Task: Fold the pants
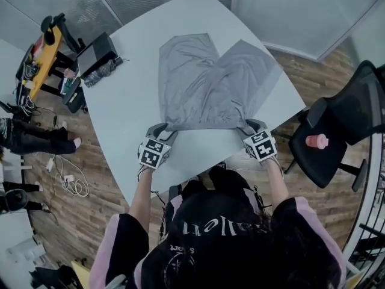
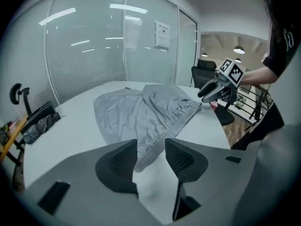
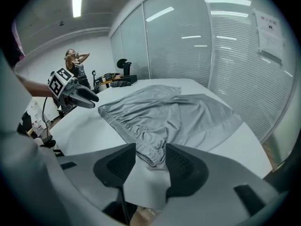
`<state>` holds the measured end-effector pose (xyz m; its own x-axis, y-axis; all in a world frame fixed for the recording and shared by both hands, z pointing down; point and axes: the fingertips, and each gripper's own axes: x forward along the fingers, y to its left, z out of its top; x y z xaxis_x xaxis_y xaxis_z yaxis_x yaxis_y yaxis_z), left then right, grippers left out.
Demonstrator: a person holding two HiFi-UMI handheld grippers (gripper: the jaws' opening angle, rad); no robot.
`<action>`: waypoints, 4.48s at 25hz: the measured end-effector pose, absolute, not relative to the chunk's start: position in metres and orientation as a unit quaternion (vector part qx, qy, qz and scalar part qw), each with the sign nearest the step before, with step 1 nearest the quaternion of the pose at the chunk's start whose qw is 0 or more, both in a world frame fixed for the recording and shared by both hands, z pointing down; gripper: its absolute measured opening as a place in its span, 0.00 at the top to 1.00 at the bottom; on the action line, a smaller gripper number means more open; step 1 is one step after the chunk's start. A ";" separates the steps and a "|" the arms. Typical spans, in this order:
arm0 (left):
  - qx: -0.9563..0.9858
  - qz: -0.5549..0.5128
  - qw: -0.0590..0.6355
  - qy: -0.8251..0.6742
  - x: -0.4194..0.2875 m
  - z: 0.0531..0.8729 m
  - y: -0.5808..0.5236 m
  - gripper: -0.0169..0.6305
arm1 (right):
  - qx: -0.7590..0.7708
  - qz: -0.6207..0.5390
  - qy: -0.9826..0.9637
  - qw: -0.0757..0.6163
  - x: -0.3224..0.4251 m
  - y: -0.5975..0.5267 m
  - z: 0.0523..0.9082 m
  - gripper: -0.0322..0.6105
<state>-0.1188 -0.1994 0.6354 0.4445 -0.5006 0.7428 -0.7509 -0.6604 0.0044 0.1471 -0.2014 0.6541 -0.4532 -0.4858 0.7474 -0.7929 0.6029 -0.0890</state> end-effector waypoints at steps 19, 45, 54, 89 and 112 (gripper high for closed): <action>0.792 0.484 0.174 -0.329 -0.132 0.693 -0.209 0.64 | 0.364 0.240 -0.810 0.392 0.132 -0.202 0.697 0.71; 0.870 0.299 0.198 -0.339 -0.114 0.578 -0.176 0.77 | 0.395 0.330 -0.824 0.236 0.139 -0.168 0.576 0.82; 0.929 0.210 0.150 -0.266 -0.105 0.484 -0.144 0.78 | 0.366 0.320 -0.847 0.216 0.141 -0.136 0.501 0.82; 0.866 0.357 0.098 -0.336 -0.094 0.566 -0.398 0.79 | 0.371 0.320 -0.836 0.246 0.158 -0.407 0.582 0.82; 0.805 0.371 0.242 -0.395 -0.101 0.668 -0.365 0.61 | 0.350 0.326 -0.827 0.295 0.162 -0.381 0.685 0.64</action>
